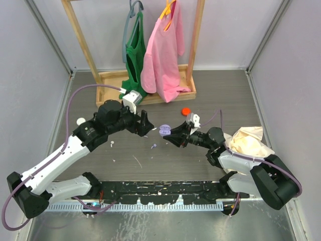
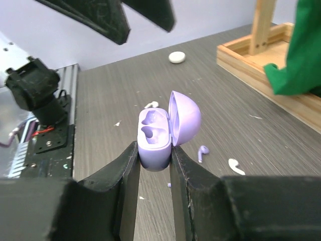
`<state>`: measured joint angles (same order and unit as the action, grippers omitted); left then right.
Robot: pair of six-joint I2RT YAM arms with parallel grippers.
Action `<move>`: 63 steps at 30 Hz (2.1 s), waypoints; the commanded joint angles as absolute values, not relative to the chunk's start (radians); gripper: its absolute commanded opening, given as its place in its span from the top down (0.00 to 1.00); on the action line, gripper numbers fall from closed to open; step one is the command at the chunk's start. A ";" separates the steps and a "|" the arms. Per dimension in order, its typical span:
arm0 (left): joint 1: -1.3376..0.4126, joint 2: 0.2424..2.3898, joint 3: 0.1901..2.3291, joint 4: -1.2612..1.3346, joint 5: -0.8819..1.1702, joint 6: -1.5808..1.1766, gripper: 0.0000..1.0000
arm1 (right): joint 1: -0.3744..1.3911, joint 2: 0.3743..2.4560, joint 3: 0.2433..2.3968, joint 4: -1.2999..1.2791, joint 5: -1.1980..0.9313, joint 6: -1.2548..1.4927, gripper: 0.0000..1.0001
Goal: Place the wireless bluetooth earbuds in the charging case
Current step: Pick up the earbud from the center of the board.
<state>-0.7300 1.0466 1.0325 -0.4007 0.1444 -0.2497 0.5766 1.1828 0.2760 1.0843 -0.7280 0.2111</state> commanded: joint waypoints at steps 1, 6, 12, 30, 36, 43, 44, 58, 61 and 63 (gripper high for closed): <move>-0.723 1.021 0.991 -0.465 0.029 -0.372 0.21 | 0.583 1.133 0.233 1.172 -0.526 0.186 0.99; -0.723 1.032 0.919 -0.480 0.026 -0.436 0.22 | 0.583 1.129 0.201 1.198 -0.419 0.186 0.99; -0.727 1.094 0.864 -0.463 0.019 -0.485 0.23 | 0.583 1.144 0.156 1.249 -0.288 0.168 0.99; -0.855 1.549 1.092 -0.586 -0.162 -0.511 0.28 | 0.582 1.121 0.110 1.255 -0.180 0.100 0.99; -0.898 1.652 1.182 -0.629 -0.225 -0.499 0.35 | 0.583 1.113 0.111 1.241 -0.172 0.095 0.99; -0.927 1.738 1.242 -0.643 -0.238 -0.481 0.46 | 0.583 1.092 0.111 1.220 -0.161 0.089 0.99; -0.930 1.751 1.248 -0.645 -0.240 -0.480 0.48 | 0.583 1.090 0.110 1.218 -0.155 0.089 0.99; -0.944 1.838 1.292 -0.677 -0.240 -0.491 0.63 | 0.583 1.077 0.107 1.210 -0.130 0.089 0.99; -0.945 1.848 1.292 -0.673 -0.237 -0.492 0.63 | 0.583 1.081 0.108 1.208 -0.132 0.088 0.99; -0.945 1.855 1.292 -0.668 -0.235 -0.491 0.63 | 0.583 1.083 0.110 1.207 -0.133 0.089 0.99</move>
<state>-0.9379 1.8412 1.2572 -0.6704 -0.2176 -0.4862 0.5770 1.1034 0.1024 1.1614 -0.1497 0.1032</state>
